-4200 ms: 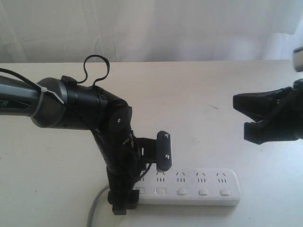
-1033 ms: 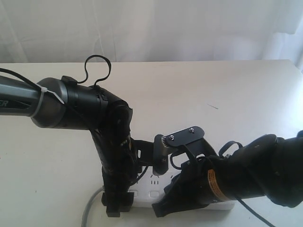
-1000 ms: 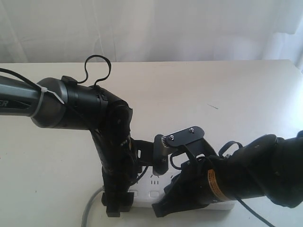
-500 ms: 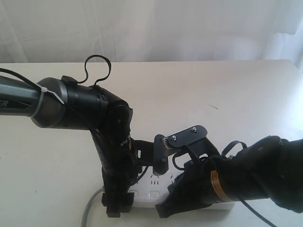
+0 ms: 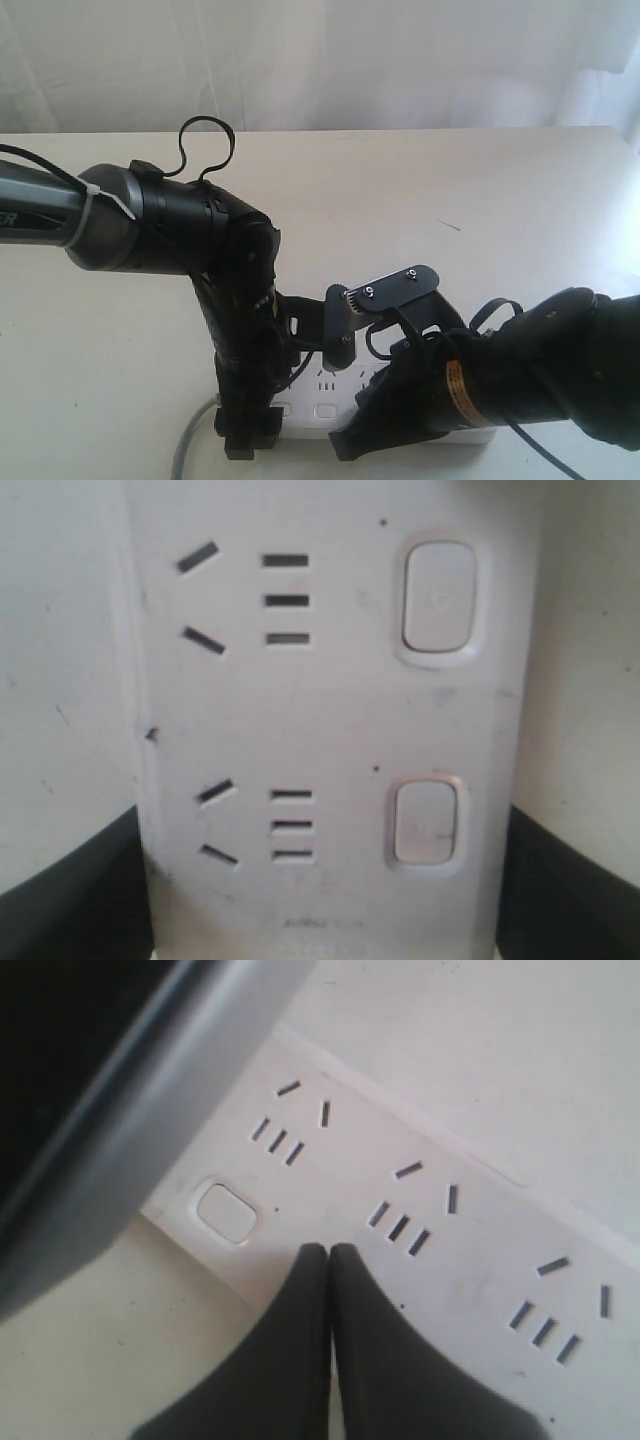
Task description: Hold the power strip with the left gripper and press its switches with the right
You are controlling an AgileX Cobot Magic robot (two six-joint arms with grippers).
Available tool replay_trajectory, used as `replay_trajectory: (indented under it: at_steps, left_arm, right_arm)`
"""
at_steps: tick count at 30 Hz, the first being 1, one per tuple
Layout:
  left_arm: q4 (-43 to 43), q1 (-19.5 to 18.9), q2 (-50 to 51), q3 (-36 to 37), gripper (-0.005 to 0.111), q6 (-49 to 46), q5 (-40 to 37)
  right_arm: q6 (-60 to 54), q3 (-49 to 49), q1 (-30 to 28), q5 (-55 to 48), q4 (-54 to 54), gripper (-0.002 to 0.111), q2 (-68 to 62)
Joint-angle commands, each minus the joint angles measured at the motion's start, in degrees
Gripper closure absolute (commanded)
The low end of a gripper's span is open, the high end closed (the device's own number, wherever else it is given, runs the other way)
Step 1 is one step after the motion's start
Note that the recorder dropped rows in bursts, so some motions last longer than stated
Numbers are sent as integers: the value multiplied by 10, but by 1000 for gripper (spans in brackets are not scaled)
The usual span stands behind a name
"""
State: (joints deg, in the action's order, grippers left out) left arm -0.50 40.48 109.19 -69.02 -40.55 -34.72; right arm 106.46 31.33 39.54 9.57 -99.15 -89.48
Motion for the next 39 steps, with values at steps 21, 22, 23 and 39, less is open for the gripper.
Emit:
replay_trajectory:
  at_steps: [21, 22, 23, 39]
  left_arm:
    - [5, 2, -6, 4, 107, 11, -38]
    - [5, 2, -6, 4, 107, 11, -38]
    - [5, 2, -6, 4, 107, 11, -38]
    - [5, 2, -6, 4, 107, 15, -55]
  right_arm:
    - [7, -39, 0, -19, -8, 108, -54]
    - [7, -39, 0, -19, -8, 108, -47]
    - [7, -39, 0, -19, -8, 108, -38]
    - [4, -51, 0, -58, -8, 108, 156]
